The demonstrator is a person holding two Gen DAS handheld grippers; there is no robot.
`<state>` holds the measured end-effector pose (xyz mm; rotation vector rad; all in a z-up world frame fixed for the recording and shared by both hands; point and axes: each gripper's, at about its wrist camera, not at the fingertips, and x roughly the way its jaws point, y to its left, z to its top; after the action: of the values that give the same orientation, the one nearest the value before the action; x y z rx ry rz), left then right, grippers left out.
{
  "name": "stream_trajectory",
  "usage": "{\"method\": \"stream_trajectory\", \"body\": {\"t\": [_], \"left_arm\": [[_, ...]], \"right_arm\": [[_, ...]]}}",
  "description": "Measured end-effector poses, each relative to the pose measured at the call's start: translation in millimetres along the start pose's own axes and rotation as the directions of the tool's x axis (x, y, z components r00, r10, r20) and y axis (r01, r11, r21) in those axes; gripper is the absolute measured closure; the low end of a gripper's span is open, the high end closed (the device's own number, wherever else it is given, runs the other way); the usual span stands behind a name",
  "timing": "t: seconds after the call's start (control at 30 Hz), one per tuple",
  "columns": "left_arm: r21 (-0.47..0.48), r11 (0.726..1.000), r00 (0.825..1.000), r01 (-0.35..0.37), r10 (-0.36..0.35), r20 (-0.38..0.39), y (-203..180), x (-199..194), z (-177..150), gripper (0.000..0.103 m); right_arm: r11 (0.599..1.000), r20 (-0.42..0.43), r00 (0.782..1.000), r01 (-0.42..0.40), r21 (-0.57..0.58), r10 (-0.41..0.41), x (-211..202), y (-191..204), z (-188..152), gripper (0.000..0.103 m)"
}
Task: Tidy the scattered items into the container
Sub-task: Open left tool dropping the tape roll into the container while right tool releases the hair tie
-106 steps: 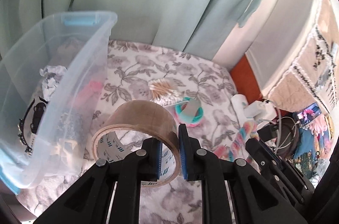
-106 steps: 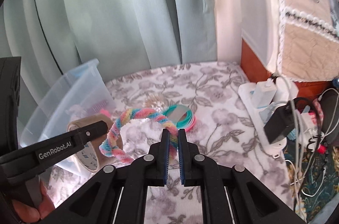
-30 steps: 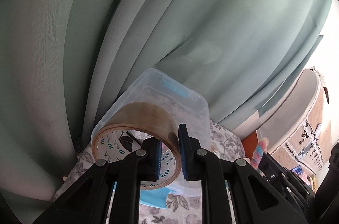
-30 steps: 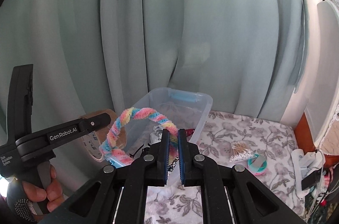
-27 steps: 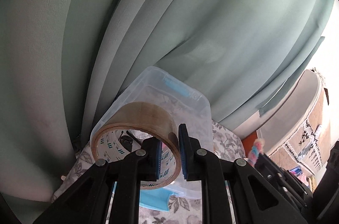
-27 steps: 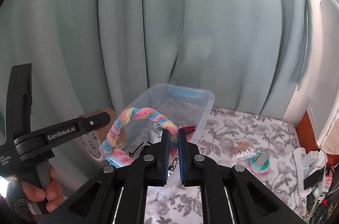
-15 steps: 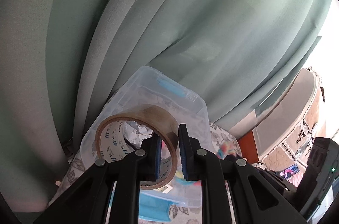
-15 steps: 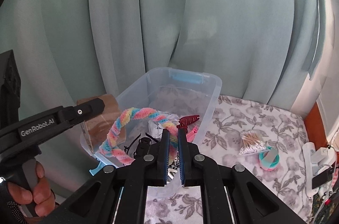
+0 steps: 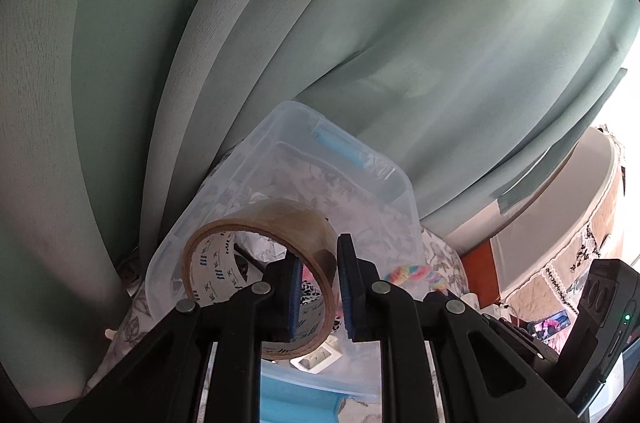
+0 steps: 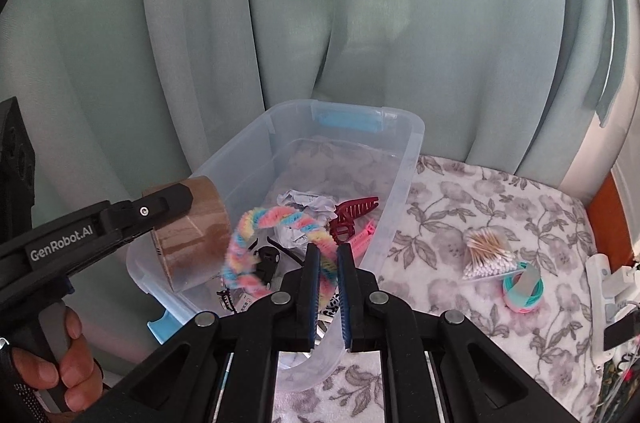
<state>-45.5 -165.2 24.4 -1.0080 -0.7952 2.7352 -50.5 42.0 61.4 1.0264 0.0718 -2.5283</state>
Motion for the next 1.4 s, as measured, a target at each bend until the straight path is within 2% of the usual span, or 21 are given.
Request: {"method": "stream_trajectory", "body": {"t": [0.07, 0.13, 0.2, 0.3, 0.4, 0.63, 0.7, 0.77, 0.9, 1.0, 1.1, 1.2, 1.27, 1.4], "left_arm": [[-0.007, 1.0, 1.0, -0.004, 0.004, -0.01, 1.0, 2.2, -0.5, 0.086], [-0.014, 1.0, 1.0, -0.011, 0.011, -0.02, 1.5, 4.6, -1.4, 0.072], [-0.027, 1.0, 1.0, -0.013, 0.012, -0.026, 1.7, 6.5, -2.4, 0.063], [-0.019, 1.0, 1.0, -0.009, 0.009, -0.015, -1.3, 4.2, -2.4, 0.06], [-0.011, 1.0, 1.0, -0.008, 0.008, 0.003, -4.3, -0.6, -1.5, 0.051], [-0.012, 1.0, 1.0, -0.018, 0.018, 0.005, -9.8, -8.2, -1.1, 0.048], [-0.011, 1.0, 1.0, -0.018, 0.018, 0.011, -12.7, -11.9, -1.0, 0.045], [-0.008, 1.0, 1.0, -0.017, 0.017, 0.019, -15.6, -16.0, -0.9, 0.045], [0.003, 1.0, 0.999, -0.023, 0.022, 0.033, -21.9, -24.6, -0.5, 0.044], [0.009, 0.999, 0.999, -0.032, 0.031, 0.028, -26.9, -29.1, -1.4, 0.039], [0.024, 0.999, 0.999, -0.036, 0.035, 0.027, -34.3, -33.6, -3.3, 0.037], [0.041, 0.998, 0.999, -0.047, 0.046, 0.026, -43.4, -38.7, -5.5, 0.028], [0.054, 0.997, 0.998, -0.055, 0.053, 0.026, -49.7, -42.1, -7.0, 0.026], [0.083, 0.995, 0.998, -0.062, 0.059, 0.031, -62.3, -49.9, -10.9, 0.025]], "right_arm": [[1.0, -0.004, 1.0, 0.004, 0.004, -0.004, 1.7, -0.7, -0.2, 0.091], [1.0, -0.007, 1.0, 0.008, 0.009, -0.008, 2.5, -1.4, -0.1, 0.091], [1.0, -0.007, 1.0, 0.006, 0.01, -0.006, 2.3, -1.4, -0.1, 0.091], [1.0, -0.009, 1.0, 0.006, 0.001, -0.006, 1.6, 0.3, -0.3, 0.091], [1.0, -0.01, 1.0, 0.006, -0.002, -0.006, 0.1, 0.8, -0.8, 0.091], [1.0, -0.005, 1.0, 0.004, -0.001, -0.004, -8.8, 0.7, 0.2, 0.091], [1.0, 0.003, 1.0, 0.003, -0.005, -0.003, -13.1, 2.0, 0.1, 0.087], [1.0, 0.013, 1.0, 0.003, -0.01, -0.003, -18.1, 2.9, -0.2, 0.076], [1.0, 0.032, 0.999, 0.003, -0.004, -0.003, -29.3, 1.4, -0.3, 0.072], [1.0, 0.044, 0.999, 0.005, 0.001, -0.005, -38.2, 0.1, -0.4, 0.07], [1.0, 0.059, 0.998, 0.006, 0.009, -0.007, -47.6, -1.6, -1.6, 0.062], [1.0, 0.07, 0.997, 0.008, 0.019, -0.009, -56.0, -3.7, -2.8, 0.051], [1.0, 0.073, 0.997, -0.001, 0.027, -0.001, -61.8, -5.6, -4.3, 0.042], [1.0, 0.08, 0.997, -0.014, 0.027, 0.012, -73.3, -7.3, -8.2, 0.038]]}}
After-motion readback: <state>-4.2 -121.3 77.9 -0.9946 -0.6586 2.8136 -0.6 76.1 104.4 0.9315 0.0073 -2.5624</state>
